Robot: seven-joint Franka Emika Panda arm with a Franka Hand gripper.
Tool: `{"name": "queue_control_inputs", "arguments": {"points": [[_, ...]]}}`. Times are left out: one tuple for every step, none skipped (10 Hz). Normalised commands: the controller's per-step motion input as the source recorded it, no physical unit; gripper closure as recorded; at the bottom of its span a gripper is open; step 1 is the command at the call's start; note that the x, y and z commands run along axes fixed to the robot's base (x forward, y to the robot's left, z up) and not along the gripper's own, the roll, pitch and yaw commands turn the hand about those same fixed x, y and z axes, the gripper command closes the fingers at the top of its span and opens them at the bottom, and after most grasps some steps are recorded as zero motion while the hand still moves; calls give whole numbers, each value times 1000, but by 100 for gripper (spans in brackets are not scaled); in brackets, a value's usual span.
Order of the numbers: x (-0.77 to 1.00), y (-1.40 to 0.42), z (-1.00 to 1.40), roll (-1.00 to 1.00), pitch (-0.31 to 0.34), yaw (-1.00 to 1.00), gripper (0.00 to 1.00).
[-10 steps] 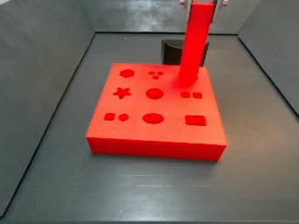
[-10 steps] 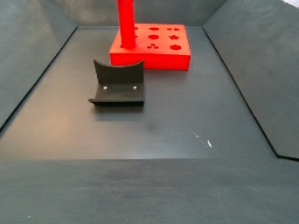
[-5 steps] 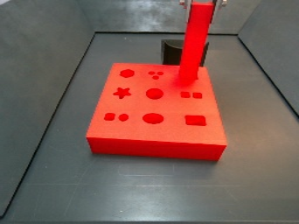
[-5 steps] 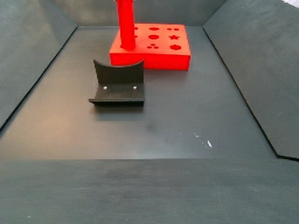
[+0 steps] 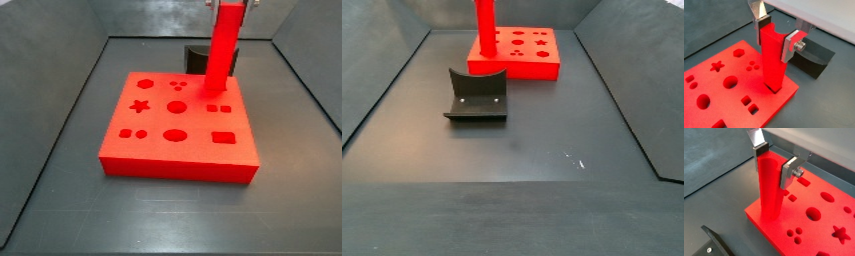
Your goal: Insert the arch object.
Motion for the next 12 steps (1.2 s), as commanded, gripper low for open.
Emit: {"name": "queue_control_inputs", "arguments": {"points": [[246, -6, -111, -10, 0, 163, 100], [169, -74, -66, -23, 0, 31, 100], [77, -14, -109, -27, 0, 3, 100], [0, -9, -57, -57, -13, 0, 100], [-6, -43, -6, -79, -26, 0, 100], [-94, -14, -34, -76, -16, -80, 100], [-303, 0, -51, -91, -20, -240, 100], [-134, 0, -3, -93, -36, -180, 100], [0, 0, -69, -110, -59, -126, 100], [0, 0, -269, -137, -87, -37, 100], [0, 0, -463, -173, -110, 0, 100], [0, 0, -546, -151, -99, 0, 100]]}}
